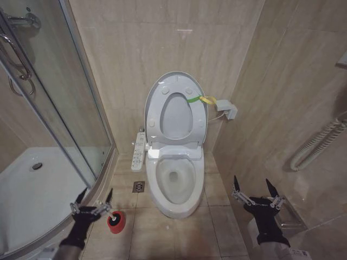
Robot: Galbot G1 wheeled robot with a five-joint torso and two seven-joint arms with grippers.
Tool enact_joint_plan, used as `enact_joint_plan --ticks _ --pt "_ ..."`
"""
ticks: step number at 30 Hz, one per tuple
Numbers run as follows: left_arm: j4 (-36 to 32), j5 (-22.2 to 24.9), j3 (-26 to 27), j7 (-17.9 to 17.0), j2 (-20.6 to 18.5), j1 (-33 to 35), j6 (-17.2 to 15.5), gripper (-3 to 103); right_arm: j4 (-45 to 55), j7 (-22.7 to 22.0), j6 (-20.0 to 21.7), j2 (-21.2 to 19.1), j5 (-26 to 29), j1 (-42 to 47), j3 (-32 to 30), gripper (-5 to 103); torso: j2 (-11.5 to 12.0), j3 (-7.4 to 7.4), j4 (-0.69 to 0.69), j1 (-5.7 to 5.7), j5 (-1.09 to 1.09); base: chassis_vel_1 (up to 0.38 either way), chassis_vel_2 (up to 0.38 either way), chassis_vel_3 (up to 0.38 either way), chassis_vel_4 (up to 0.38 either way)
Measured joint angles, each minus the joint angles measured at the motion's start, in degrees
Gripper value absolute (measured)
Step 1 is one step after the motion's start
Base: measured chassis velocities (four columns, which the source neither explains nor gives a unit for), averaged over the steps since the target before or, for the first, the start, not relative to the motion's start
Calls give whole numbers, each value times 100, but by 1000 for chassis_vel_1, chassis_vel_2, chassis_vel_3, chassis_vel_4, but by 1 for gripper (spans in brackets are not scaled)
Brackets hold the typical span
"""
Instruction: Open the toilet lid, clean the toilet bowl with a toilet brush, close the toilet lid, and flush.
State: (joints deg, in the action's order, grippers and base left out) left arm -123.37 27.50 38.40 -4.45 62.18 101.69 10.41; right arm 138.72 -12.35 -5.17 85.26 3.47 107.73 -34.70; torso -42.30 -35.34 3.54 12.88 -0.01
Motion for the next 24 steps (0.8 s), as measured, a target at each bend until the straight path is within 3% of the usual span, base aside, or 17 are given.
enact_joint_plan --ticks 5,13,16,24 --pt "-60 556 553 167 -149 -123 -288 100 0 0 0 0 0 0 0 100 11 7 -1 -5 -1 0 0 0 0" --pt "-228 925 992 376 -193 -150 -507 100 0 0 0 0 0 0 0 100 23 13 -1 -10 0 0 0 0 0" --pt "-295 941 963 381 -172 -170 -542 100 0 0 0 0 0 0 0 100 25 15 -1 -11 2 0 0 0 0" --pt "-189 886 272 372 153 -529 -663 100 0 0 0 0 0 0 0 100 32 19 -1 -14 0 0 0 0 0"
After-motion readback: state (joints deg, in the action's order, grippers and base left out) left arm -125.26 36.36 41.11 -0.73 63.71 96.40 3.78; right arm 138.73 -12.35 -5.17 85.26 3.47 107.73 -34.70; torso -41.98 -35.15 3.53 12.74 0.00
